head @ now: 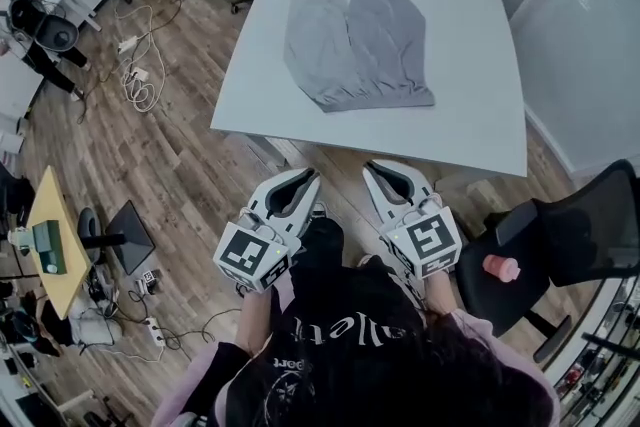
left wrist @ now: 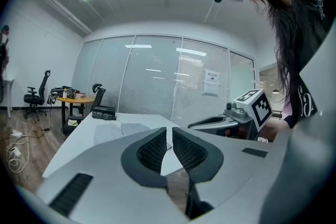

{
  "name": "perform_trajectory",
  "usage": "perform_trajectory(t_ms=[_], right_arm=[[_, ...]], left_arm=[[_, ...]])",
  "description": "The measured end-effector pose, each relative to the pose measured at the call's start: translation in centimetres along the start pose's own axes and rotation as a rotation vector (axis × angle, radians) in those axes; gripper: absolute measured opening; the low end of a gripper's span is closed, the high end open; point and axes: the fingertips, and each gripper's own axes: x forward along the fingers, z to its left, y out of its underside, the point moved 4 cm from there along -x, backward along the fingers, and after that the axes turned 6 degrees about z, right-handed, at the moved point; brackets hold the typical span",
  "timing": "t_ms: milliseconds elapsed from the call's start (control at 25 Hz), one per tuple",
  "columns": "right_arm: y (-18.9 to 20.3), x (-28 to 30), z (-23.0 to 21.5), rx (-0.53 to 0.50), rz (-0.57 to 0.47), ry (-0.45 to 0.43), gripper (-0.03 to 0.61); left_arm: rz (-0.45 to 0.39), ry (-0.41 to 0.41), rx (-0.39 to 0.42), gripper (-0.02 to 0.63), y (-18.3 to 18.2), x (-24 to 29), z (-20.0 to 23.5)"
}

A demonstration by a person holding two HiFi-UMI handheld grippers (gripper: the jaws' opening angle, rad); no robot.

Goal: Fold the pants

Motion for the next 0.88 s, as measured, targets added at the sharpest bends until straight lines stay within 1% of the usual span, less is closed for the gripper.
perform_trajectory(t_ms=[200, 440, 680, 880], right_arm=[[-1.7, 4.4, -1.4, 0.023, 0.021, 0.019, 0.029], [-3.8, 8.5, -2.3, 0.047, 0.029, 0.035, 0.029], [-5.2, 11.5, -3.2, 0.065, 0.031, 0.067, 0.029], [-5.5, 13.0, -3.5, 0.075, 0.049, 0.091, 0.029]], left_arm=[[0.008, 0.034, -0.006, 0.043, -1.2, 1.6, 4.7], [0.023, 0.077, -0.004, 0.043, -2.2, 3.1, 9.3], [0.039, 0.118, 0.037, 0.043, -3.0, 4.4, 12.3], [0.070, 0.141, 0.042, 0.043, -2.6, 5.0, 14.1]])
